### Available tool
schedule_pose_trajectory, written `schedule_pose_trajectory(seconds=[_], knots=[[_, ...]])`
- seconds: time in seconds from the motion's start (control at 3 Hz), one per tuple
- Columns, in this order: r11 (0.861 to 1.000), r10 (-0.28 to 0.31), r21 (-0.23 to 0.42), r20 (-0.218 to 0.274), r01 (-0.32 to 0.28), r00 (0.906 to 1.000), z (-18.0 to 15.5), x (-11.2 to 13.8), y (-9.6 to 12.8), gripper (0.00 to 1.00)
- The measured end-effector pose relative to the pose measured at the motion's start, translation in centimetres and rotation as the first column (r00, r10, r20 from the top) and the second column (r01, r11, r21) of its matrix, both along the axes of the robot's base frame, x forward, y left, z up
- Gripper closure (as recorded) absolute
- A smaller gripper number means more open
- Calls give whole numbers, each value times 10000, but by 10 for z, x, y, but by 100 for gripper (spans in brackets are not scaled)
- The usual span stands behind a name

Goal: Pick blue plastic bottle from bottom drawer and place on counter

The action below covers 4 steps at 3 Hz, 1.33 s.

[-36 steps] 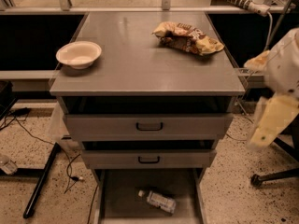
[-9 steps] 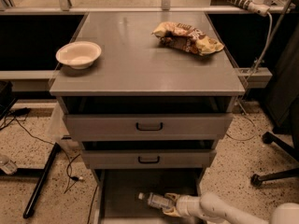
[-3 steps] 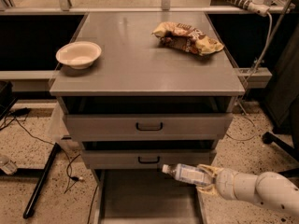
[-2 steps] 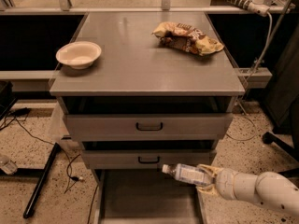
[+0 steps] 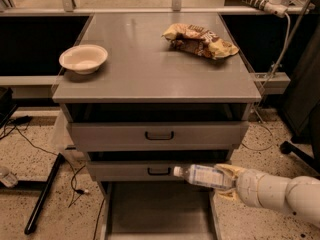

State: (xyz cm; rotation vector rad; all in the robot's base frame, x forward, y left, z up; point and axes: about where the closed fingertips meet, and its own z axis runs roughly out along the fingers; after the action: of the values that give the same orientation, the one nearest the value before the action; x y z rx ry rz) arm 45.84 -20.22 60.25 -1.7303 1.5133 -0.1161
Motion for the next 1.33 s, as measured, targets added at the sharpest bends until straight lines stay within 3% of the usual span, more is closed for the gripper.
schedule_pose_trajectory(seconds=[0.67, 1.0, 1.33], knots=[[9965, 258, -819, 1051, -172, 9941, 123, 3, 5, 100], [9961, 332, -862, 1506, -203, 9880, 190, 9, 6, 100], [9992, 297, -342, 2226, -226, 9745, 260, 24, 1, 100]])
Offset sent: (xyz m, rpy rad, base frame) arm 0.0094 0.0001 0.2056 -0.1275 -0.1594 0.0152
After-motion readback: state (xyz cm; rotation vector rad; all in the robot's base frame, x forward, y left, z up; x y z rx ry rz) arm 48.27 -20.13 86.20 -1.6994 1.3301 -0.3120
